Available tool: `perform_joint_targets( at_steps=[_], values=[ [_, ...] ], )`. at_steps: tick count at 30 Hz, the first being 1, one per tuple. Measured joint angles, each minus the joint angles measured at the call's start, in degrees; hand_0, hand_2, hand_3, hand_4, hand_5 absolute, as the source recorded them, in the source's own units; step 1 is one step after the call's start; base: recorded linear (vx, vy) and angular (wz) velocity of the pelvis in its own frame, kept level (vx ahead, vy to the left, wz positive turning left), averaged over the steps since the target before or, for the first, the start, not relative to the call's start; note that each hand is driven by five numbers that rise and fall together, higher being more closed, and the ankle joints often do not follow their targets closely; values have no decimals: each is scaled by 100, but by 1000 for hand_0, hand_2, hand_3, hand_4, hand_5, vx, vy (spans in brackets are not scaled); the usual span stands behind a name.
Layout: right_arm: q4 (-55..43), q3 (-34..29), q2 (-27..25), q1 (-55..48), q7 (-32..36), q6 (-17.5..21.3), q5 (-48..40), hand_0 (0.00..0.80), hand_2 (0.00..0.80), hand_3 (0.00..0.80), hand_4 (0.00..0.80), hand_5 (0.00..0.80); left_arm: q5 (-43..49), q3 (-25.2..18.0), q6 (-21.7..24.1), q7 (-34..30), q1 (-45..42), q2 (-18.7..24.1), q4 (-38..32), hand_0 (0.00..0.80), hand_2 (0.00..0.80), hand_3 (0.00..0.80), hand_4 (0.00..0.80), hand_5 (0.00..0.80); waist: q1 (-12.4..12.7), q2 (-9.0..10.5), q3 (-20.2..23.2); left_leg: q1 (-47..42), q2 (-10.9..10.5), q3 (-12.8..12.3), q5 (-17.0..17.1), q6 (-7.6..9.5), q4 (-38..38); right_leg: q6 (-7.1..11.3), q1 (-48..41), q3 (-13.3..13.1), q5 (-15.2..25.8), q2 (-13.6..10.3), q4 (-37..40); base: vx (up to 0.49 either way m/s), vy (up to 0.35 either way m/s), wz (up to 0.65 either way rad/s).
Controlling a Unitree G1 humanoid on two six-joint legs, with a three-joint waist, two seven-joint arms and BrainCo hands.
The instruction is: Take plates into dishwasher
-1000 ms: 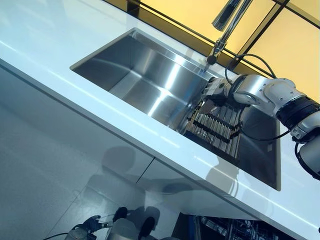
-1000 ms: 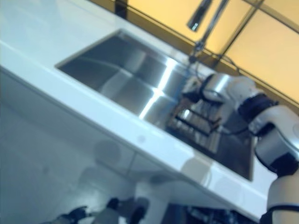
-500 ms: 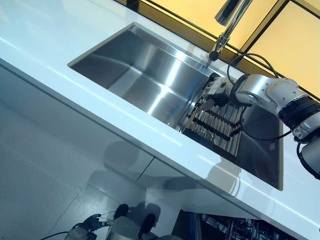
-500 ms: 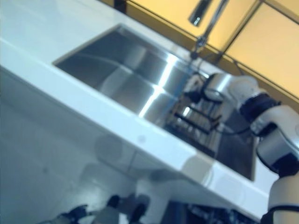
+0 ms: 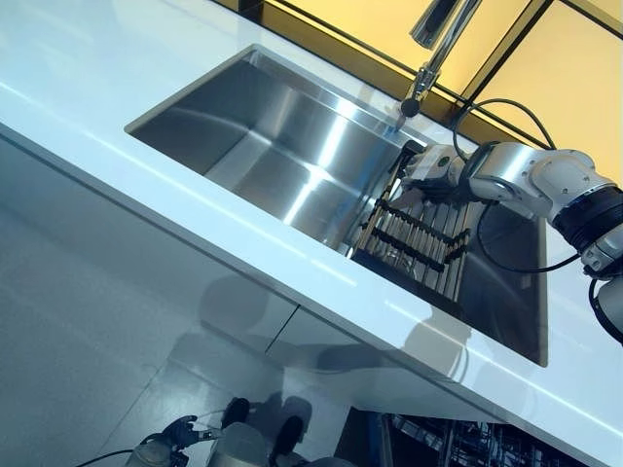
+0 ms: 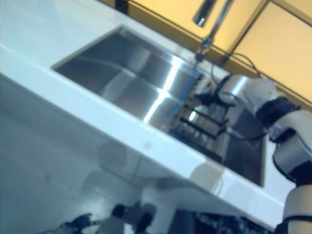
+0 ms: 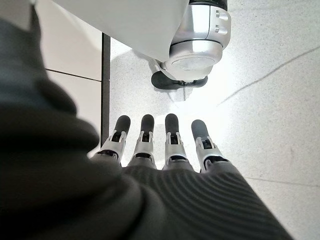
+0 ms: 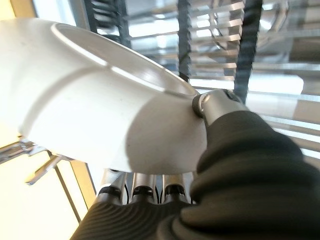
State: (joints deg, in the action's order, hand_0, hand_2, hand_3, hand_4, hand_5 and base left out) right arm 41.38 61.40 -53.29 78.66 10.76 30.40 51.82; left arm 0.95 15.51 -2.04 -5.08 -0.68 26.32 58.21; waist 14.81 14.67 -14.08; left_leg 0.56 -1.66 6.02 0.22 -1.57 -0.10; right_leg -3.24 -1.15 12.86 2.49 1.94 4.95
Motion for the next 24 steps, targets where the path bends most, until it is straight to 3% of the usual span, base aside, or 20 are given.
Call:
perform_joint_targets(
  at_steps=[7, 18, 24],
  values=[
    [-159, -26, -451, -6, -741, 288, 484, 800, 800, 800, 800, 800, 1, -5, -1, -30, -175, -151, -51, 0, 0, 0, 0, 0, -211, -262, 256, -229, 2, -210, 45, 74, -190, -4, -83, -187, 41, -35, -1, 6, 95, -14],
    [-1144, -260, -1309, -274, -1801, 585, 703, 800, 800, 800, 800, 800, 2, -89, 18, -73, -581, -442, -20, 0, 0, 0, 0, 0, -804, -655, 882, -598, -1, -566, 96, 185, -475, 50, -197, -525, 88, -43, 1, -23, 106, -16],
    [-1470, -904, -1587, -793, -2205, 580, 358, 800, 800, 800, 800, 800, -1, -103, 133, -73, -609, -548, 122, 0, 0, 0, 0, 0, -1066, -853, 1045, -694, -12, -748, 88, 233, -486, 93, -235, -691, 121, -54, 17, -49, 105, -15]
  ],
)
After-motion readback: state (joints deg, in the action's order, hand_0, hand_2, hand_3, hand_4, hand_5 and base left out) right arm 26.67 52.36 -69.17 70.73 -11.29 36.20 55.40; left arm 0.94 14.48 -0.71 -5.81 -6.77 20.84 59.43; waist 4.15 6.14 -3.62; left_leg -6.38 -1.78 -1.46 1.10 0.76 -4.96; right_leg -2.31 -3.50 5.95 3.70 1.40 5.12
